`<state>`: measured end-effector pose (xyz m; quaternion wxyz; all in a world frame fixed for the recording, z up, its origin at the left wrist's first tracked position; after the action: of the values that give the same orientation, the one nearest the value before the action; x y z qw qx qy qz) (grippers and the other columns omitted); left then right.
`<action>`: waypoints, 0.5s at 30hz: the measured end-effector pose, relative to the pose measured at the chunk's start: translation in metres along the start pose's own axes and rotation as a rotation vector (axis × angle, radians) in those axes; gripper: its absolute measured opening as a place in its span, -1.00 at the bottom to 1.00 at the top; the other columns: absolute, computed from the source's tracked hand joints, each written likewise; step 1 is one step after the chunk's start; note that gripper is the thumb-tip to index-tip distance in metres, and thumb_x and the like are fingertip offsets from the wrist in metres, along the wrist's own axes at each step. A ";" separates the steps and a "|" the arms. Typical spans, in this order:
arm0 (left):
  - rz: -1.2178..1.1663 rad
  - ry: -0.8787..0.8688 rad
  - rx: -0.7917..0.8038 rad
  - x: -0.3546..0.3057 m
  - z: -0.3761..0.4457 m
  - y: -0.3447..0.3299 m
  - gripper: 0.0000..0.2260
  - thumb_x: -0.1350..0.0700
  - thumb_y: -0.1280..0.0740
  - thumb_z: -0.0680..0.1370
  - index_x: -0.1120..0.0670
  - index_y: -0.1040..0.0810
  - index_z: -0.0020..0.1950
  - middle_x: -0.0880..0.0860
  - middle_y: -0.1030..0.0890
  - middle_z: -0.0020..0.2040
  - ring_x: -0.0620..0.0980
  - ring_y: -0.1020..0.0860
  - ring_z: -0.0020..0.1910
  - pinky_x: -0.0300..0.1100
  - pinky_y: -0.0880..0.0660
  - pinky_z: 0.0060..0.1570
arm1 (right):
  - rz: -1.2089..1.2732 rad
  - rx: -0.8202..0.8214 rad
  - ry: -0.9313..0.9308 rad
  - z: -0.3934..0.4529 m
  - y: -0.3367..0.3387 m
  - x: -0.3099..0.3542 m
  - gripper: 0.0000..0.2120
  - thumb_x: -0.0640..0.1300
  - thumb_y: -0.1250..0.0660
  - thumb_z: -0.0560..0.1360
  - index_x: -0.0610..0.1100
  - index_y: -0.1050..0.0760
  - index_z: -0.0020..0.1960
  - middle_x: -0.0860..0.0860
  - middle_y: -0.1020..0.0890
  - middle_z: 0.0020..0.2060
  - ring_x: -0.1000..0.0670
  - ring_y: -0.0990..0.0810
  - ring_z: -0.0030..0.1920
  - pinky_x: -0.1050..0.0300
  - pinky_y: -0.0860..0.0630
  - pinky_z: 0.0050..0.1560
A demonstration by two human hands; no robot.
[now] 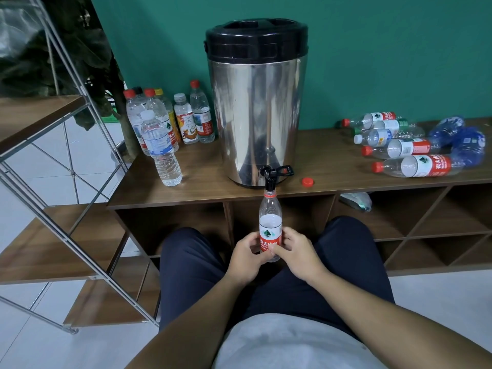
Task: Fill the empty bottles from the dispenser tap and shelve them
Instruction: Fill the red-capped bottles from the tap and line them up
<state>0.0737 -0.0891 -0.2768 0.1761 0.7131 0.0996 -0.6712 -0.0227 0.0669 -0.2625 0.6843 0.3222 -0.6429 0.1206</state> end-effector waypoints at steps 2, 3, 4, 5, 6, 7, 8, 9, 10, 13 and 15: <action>0.002 -0.007 0.002 -0.001 -0.001 0.000 -0.58 0.14 -0.65 0.57 0.02 -0.68 0.42 -0.06 -0.78 0.26 -0.04 -0.73 0.31 0.00 -0.64 0.39 | 0.004 -0.001 0.004 -0.001 0.000 0.000 -0.49 -0.20 -0.58 0.57 -0.06 -0.58 0.48 0.09 -0.78 0.21 0.09 -0.76 0.22 -0.07 -0.71 0.28; 0.005 -0.012 -0.001 -0.001 0.000 0.000 -0.58 0.15 -0.65 0.58 0.02 -0.69 0.41 -0.07 -0.79 0.25 -0.05 -0.73 0.30 -0.05 -0.64 0.37 | 0.010 -0.005 0.002 -0.001 0.000 -0.001 -0.49 -0.21 -0.58 0.56 -0.07 -0.58 0.48 0.08 -0.78 0.20 0.08 -0.76 0.21 -0.07 -0.71 0.28; 0.008 -0.017 -0.004 -0.001 -0.001 0.000 -0.59 0.17 -0.65 0.58 0.03 -0.69 0.41 -0.07 -0.79 0.25 -0.06 -0.73 0.29 -0.10 -0.64 0.34 | 0.017 -0.013 -0.001 -0.001 0.000 -0.001 -0.50 -0.22 -0.58 0.56 -0.08 -0.59 0.47 0.07 -0.79 0.19 0.07 -0.77 0.20 -0.09 -0.72 0.27; 0.006 -0.021 -0.007 -0.002 0.000 0.000 -0.59 0.19 -0.64 0.58 0.04 -0.69 0.40 -0.07 -0.79 0.24 -0.07 -0.73 0.27 -0.16 -0.63 0.31 | 0.029 -0.018 -0.003 -0.001 0.000 -0.003 -0.51 -0.23 -0.58 0.56 -0.09 -0.60 0.45 0.06 -0.79 0.18 0.05 -0.78 0.20 -0.10 -0.72 0.26; 0.000 -0.023 -0.007 -0.002 0.000 0.000 -0.60 0.21 -0.64 0.58 0.06 -0.69 0.40 -0.06 -0.80 0.23 -0.06 -0.74 0.26 -0.19 -0.63 0.27 | 0.035 -0.022 -0.002 -0.001 0.000 -0.003 -0.53 -0.25 -0.58 0.55 -0.11 -0.60 0.44 0.05 -0.80 0.17 0.04 -0.78 0.19 -0.10 -0.72 0.26; -0.007 -0.024 -0.007 -0.002 0.000 0.000 -0.60 0.23 -0.63 0.58 0.07 -0.69 0.39 -0.05 -0.80 0.22 -0.05 -0.74 0.26 -0.20 -0.63 0.26 | 0.039 -0.024 -0.001 -0.001 0.000 -0.003 -0.54 -0.26 -0.58 0.55 -0.11 -0.61 0.43 0.05 -0.80 0.16 0.04 -0.78 0.18 -0.09 -0.72 0.25; -0.010 -0.025 -0.007 -0.002 0.000 0.000 -0.61 0.24 -0.63 0.58 0.08 -0.69 0.38 -0.04 -0.80 0.22 -0.04 -0.75 0.25 -0.20 -0.64 0.25 | 0.035 -0.025 0.000 -0.001 -0.001 -0.003 -0.54 -0.26 -0.58 0.56 -0.12 -0.61 0.43 0.05 -0.80 0.16 0.04 -0.78 0.18 -0.09 -0.72 0.25; -0.010 -0.026 -0.007 -0.002 0.000 0.000 -0.61 0.24 -0.63 0.57 0.08 -0.69 0.38 -0.03 -0.80 0.22 -0.03 -0.75 0.25 -0.18 -0.64 0.26 | 0.037 -0.025 -0.001 -0.001 -0.001 -0.003 -0.54 -0.27 -0.58 0.56 -0.12 -0.61 0.43 0.04 -0.80 0.16 0.05 -0.78 0.18 -0.08 -0.72 0.25; -0.006 -0.028 -0.006 -0.002 0.000 0.000 -0.61 0.24 -0.63 0.57 0.08 -0.70 0.38 -0.03 -0.80 0.22 -0.03 -0.75 0.25 -0.16 -0.65 0.27 | 0.037 -0.026 -0.001 -0.001 -0.001 -0.003 -0.53 -0.27 -0.58 0.55 -0.12 -0.61 0.43 0.04 -0.80 0.17 0.05 -0.78 0.18 -0.08 -0.72 0.25; -0.003 -0.025 0.000 0.000 0.000 0.000 -0.61 0.24 -0.63 0.58 0.07 -0.70 0.39 -0.03 -0.80 0.22 -0.02 -0.75 0.26 -0.06 -0.67 0.34 | 0.035 -0.025 0.000 -0.001 -0.001 -0.002 -0.54 -0.26 -0.59 0.55 -0.12 -0.62 0.41 0.04 -0.80 0.16 0.04 -0.78 0.18 -0.09 -0.72 0.25; -0.008 -0.018 0.001 0.001 0.001 0.000 -0.62 0.25 -0.63 0.58 0.07 -0.70 0.37 -0.02 -0.80 0.21 0.00 -0.75 0.25 0.02 -0.67 0.36 | 0.033 -0.027 0.005 -0.001 -0.001 -0.002 -0.56 -0.26 -0.59 0.55 -0.10 -0.63 0.39 0.05 -0.80 0.16 0.03 -0.78 0.18 -0.09 -0.71 0.26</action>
<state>0.0734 -0.0894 -0.2775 0.1740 0.7067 0.1003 -0.6784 -0.0218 0.0671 -0.2647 0.6881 0.3021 -0.6479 0.1241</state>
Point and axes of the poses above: each hand's wrist, its own z-axis towards the middle knuckle, its own y-axis out of the back of the hand, x = y × z, the point moved 1 cm from there along z, towards the middle knuckle
